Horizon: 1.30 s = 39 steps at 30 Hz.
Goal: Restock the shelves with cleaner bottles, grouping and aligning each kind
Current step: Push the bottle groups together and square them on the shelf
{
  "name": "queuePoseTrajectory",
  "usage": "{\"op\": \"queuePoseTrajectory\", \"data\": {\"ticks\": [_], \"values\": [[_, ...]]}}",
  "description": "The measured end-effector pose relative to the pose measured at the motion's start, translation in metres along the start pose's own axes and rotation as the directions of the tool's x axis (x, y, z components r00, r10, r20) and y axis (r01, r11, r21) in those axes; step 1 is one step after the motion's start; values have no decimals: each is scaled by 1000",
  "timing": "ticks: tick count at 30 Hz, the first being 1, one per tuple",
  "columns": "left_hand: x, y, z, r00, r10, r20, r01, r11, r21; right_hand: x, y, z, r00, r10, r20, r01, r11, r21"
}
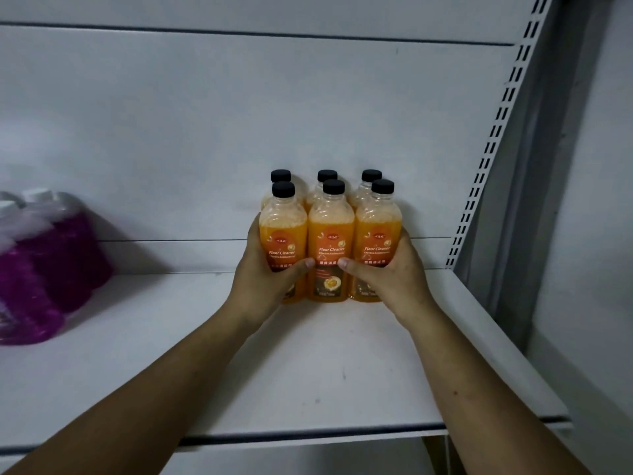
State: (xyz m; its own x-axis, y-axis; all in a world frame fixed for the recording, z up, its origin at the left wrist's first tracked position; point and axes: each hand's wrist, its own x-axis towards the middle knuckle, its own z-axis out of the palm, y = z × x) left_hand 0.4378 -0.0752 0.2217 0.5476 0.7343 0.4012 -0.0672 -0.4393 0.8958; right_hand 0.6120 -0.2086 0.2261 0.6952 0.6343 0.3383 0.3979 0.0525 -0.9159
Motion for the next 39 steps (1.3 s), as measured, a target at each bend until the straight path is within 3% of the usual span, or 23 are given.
{"op": "queuePoseTrajectory", "data": {"ticks": [13,25,39], "values": [[0,-3,5,999,-4,-44,5,1000,25,2,6,7,998,-14,-62,16,999,37],[0,-13,-6,999,4,36,-5,1000,6,4,12,-4,995,-8,96,5,999,34],[-2,-12,1,1000,19,7,-19,999,36,3,16,-4,998,-15,59,15,1000,11]]}}
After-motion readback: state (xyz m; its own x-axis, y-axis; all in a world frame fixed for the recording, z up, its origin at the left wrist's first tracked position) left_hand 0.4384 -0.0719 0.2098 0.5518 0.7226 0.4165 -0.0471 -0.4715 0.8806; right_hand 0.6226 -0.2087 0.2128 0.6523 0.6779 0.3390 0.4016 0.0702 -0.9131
